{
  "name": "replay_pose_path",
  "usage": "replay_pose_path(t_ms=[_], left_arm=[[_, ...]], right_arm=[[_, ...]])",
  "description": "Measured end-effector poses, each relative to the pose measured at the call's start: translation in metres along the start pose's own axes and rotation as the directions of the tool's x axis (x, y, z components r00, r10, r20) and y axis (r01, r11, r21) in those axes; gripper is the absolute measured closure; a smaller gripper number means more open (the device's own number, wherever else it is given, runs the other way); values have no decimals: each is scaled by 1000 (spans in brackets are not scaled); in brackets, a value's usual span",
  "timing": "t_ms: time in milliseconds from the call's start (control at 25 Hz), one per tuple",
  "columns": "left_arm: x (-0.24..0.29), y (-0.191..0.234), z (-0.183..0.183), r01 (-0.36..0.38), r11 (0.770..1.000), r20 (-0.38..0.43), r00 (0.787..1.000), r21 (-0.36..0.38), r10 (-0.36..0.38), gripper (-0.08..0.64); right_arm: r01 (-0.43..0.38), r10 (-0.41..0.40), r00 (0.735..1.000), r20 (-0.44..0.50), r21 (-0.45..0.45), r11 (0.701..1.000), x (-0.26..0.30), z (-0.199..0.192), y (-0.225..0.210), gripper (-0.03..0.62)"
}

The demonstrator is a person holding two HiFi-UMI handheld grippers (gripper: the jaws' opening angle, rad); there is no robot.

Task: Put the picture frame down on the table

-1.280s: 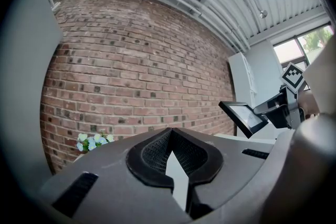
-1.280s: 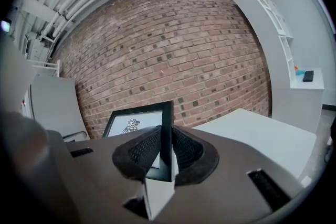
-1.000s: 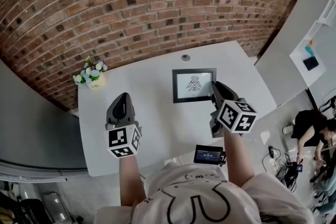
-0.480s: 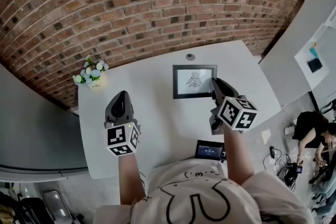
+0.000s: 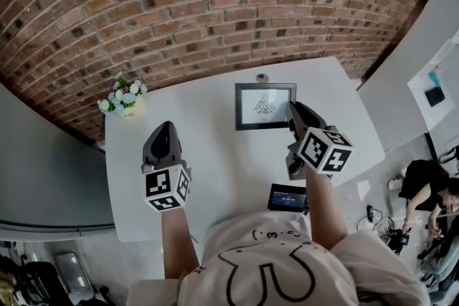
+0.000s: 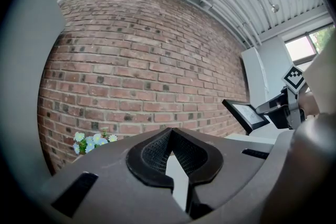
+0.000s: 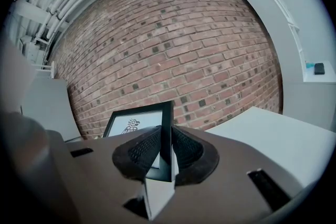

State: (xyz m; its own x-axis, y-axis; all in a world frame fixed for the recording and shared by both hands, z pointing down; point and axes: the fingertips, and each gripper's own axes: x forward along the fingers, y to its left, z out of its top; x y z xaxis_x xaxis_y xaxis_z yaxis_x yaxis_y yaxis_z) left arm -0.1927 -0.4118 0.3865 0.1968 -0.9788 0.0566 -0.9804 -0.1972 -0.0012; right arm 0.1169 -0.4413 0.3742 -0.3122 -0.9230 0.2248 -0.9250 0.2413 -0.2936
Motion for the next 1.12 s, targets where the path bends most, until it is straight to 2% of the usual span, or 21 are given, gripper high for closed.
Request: replay_pose_path(t_ms=[560, 880, 1120], left_arm=[[22, -15, 9, -105, 994, 3, 994, -6, 105, 551], [37, -22, -5, -125, 992, -57, 991, -5, 125, 551], [40, -33, -24, -115, 993, -111, 987, -13, 113, 551]], right_arm=[[-102, 101, 994, -28, -37, 994, 46, 31, -23, 525], [-129, 127, 988, -85, -24, 991, 66, 21, -34, 525], [-126, 124, 984, -125, -8, 992, 69, 6, -46, 525]])
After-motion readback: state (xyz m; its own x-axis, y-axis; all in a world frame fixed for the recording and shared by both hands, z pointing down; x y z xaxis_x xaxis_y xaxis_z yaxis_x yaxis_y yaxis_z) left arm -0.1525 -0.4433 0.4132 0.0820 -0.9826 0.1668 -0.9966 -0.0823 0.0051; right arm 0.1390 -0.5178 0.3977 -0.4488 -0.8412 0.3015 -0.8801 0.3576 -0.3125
